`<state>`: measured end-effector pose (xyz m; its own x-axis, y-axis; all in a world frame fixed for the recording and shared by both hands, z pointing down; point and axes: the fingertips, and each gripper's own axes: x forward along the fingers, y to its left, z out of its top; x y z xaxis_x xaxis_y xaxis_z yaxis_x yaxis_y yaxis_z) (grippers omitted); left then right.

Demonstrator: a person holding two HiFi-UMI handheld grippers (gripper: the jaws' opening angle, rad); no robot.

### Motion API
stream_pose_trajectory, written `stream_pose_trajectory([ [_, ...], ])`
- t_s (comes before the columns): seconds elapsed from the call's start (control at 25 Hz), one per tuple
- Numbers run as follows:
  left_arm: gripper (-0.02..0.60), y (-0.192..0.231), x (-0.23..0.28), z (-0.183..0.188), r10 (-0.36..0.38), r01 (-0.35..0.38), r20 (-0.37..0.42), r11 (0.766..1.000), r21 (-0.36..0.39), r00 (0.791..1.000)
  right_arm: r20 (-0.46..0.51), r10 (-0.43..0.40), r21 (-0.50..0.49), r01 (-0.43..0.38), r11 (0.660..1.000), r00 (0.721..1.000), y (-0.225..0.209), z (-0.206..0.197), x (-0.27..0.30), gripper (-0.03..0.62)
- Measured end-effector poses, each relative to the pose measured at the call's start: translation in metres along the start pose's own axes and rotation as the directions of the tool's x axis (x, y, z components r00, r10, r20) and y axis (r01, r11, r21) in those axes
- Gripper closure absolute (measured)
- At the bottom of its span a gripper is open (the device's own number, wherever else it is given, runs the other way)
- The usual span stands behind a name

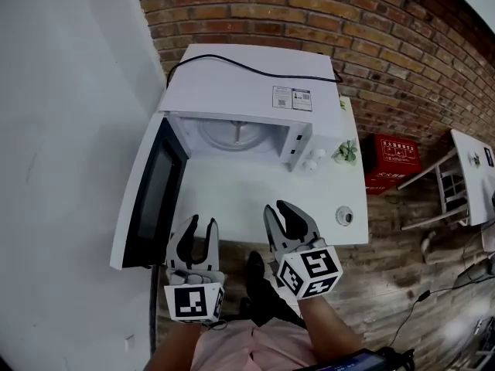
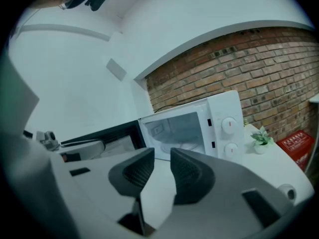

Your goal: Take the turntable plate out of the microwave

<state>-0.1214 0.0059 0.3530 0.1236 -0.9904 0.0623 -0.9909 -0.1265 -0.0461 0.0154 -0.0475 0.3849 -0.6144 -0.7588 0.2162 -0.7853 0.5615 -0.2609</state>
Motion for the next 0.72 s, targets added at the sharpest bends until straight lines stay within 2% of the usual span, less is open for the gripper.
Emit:
stream_pose_trajectory([
  [0.36,0.457,0.026,0.08,0.016,0.049,-0.049,0.008,0.999,0.019,0.999,0.002,0.063,0.018,-0.063,0.998,0.998,-0.031,0.031,0.078,0.491],
  [0.72,0.457,0.047,0.109,0.042,0.101,-0.103,0.054,0.994,0.043,0.993,0.024,0.138,0.007,-0.138,0.99,0.99,-0.027,0.06,0.121,0.493],
])
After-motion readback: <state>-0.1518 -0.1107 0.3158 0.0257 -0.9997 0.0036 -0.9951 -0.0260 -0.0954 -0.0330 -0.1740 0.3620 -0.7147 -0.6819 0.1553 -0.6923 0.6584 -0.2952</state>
